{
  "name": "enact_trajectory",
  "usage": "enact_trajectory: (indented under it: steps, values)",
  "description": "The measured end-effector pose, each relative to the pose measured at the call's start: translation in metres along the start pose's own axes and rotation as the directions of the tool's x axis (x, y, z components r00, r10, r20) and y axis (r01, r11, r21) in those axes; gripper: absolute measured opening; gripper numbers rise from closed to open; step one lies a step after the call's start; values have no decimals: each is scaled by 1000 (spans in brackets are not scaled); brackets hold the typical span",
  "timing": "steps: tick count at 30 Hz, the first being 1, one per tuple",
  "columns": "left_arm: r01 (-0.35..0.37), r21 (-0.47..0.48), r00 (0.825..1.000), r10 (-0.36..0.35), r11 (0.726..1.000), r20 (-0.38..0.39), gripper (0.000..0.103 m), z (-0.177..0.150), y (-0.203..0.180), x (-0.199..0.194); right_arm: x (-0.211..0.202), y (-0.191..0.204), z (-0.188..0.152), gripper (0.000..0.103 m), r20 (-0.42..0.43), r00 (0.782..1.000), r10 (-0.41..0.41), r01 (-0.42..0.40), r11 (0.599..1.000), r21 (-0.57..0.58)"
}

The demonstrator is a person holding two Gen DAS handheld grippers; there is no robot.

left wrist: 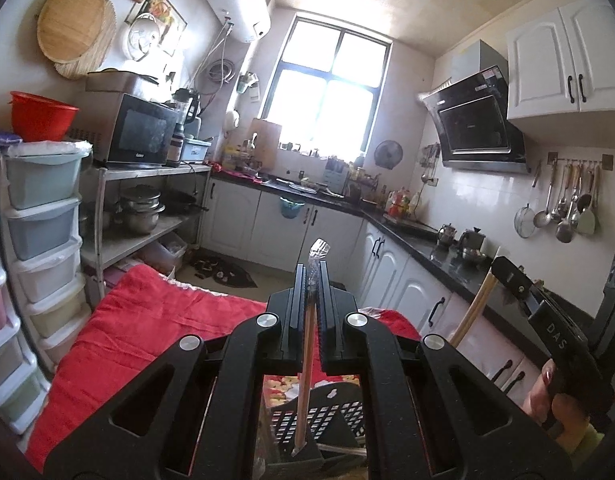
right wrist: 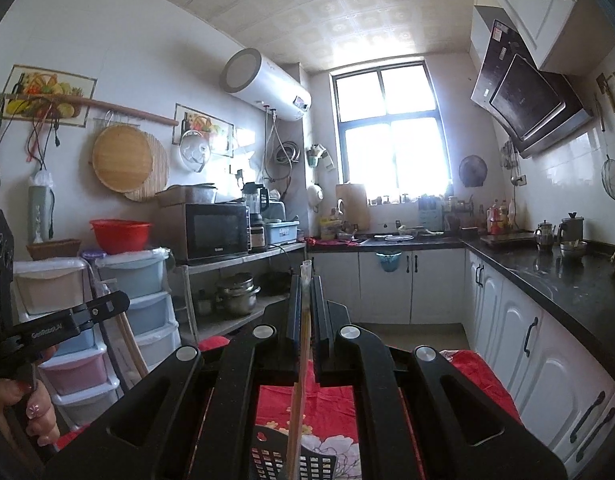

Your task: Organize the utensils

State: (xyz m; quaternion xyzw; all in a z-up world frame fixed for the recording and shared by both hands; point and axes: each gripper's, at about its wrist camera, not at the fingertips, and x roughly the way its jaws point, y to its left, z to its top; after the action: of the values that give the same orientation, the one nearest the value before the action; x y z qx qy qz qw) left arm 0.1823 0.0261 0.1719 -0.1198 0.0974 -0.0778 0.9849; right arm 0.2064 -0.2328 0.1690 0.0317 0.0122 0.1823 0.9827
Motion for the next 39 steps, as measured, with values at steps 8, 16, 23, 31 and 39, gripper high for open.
enact_trajectory:
  steps: [8, 16, 23, 31, 39]
  values:
    - [-7, 8, 1000, 7, 1000, -2, 2, -13, 3, 11, 14, 4, -21, 4, -42, 999, 12, -12, 1000, 5]
    - [-2, 6, 1000, 3, 1000, -30, 2, -29, 5, 25, 21, 5, -38, 5, -65, 998, 9, -8, 1000, 14]
    - [9, 10, 998, -9, 1000, -55, 2, -43, 3, 33, 25, 2, -53, 5, -84, 996, -3, 5, 1000, 28]
    - [22, 11, 996, -21, 1000, -83, 2, -56, 3, 39, 30, -4, -71, 6, -141, 990, -7, 15, 998, 60]
    - [23, 1, 990, -22, 1000, -138, 4, -64, 5, 44, 32, -5, -76, 7, -208, 978, -9, 27, 996, 85]
